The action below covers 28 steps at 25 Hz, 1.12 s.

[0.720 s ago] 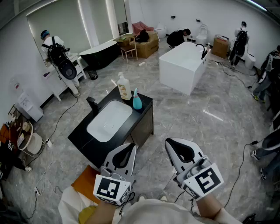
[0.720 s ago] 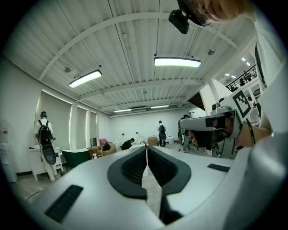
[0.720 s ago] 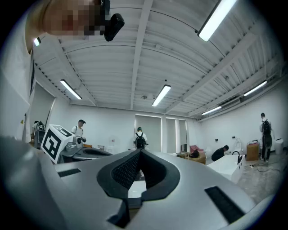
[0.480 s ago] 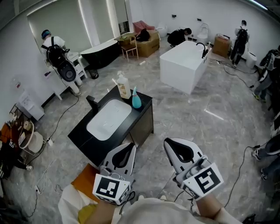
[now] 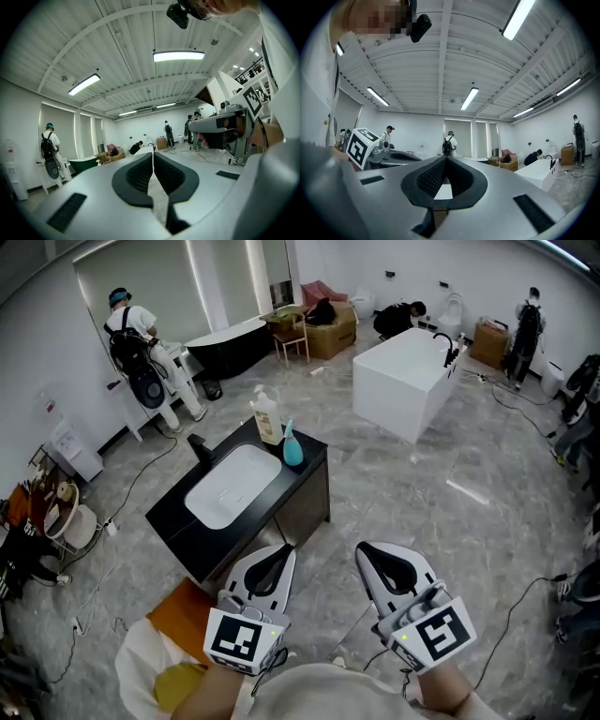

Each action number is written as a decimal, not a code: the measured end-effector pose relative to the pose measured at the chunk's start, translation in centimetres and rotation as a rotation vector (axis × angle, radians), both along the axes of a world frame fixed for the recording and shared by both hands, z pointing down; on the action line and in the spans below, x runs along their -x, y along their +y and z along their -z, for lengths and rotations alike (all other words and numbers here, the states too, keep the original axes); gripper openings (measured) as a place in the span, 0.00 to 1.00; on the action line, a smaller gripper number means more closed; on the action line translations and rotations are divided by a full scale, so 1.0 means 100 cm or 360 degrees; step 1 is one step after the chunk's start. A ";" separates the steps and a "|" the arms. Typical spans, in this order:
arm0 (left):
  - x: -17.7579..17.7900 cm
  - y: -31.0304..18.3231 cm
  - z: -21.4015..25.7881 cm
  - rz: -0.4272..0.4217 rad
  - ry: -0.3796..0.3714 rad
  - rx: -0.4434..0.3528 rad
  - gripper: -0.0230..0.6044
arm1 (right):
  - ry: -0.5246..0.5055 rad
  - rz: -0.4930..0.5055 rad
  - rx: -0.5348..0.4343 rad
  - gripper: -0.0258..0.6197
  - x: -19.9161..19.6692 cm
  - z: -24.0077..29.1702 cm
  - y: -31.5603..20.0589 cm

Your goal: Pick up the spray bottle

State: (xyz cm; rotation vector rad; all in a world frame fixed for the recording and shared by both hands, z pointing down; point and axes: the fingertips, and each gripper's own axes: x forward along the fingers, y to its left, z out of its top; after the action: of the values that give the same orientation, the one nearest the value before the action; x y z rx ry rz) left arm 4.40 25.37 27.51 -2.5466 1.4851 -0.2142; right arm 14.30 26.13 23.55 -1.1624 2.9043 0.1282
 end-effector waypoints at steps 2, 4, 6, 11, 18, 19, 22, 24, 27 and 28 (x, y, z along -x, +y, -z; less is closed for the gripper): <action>-0.001 0.001 0.002 0.0038 0.0004 -0.0011 0.08 | 0.0005 0.0015 0.0012 0.08 -0.007 -0.005 0.003; 0.002 0.001 0.001 0.0090 0.0030 0.0007 0.08 | -0.0010 0.0017 0.0026 0.08 -0.014 -0.008 0.002; 0.004 0.001 -0.001 0.0130 0.0059 0.0032 0.08 | -0.0061 0.0015 0.0018 0.10 -0.021 -0.005 0.002; 0.005 -0.004 -0.008 0.0165 0.0095 0.0043 0.08 | -0.0075 -0.0029 -0.0014 0.44 -0.031 -0.009 -0.005; 0.002 -0.022 -0.026 0.0184 0.0028 0.0000 0.08 | -0.0065 -0.0035 0.0018 0.44 -0.033 -0.031 -0.025; 0.000 -0.027 -0.029 0.0174 0.0041 0.0009 0.08 | -0.0068 -0.0038 0.0029 0.44 -0.033 -0.035 -0.031; 0.004 -0.044 -0.039 0.0156 0.0025 0.0022 0.08 | -0.0071 -0.0059 0.0047 0.42 -0.030 -0.044 -0.049; 0.009 -0.059 -0.042 0.0143 0.0011 0.0011 0.08 | -0.0061 -0.0073 0.0050 0.42 -0.026 -0.048 -0.063; 0.015 -0.083 -0.042 0.0133 0.0027 0.0020 0.08 | -0.0036 -0.0076 0.0055 0.42 -0.017 -0.050 -0.089; 0.018 -0.092 -0.041 0.0132 0.0042 0.0030 0.08 | -0.0029 -0.0076 0.0058 0.42 -0.013 -0.051 -0.099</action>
State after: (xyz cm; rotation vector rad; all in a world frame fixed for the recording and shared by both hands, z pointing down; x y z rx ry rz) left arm 2.59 16.13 31.63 -2.5138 1.6076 -0.2080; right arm 15.63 16.20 28.67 -1.2321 2.8757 0.0648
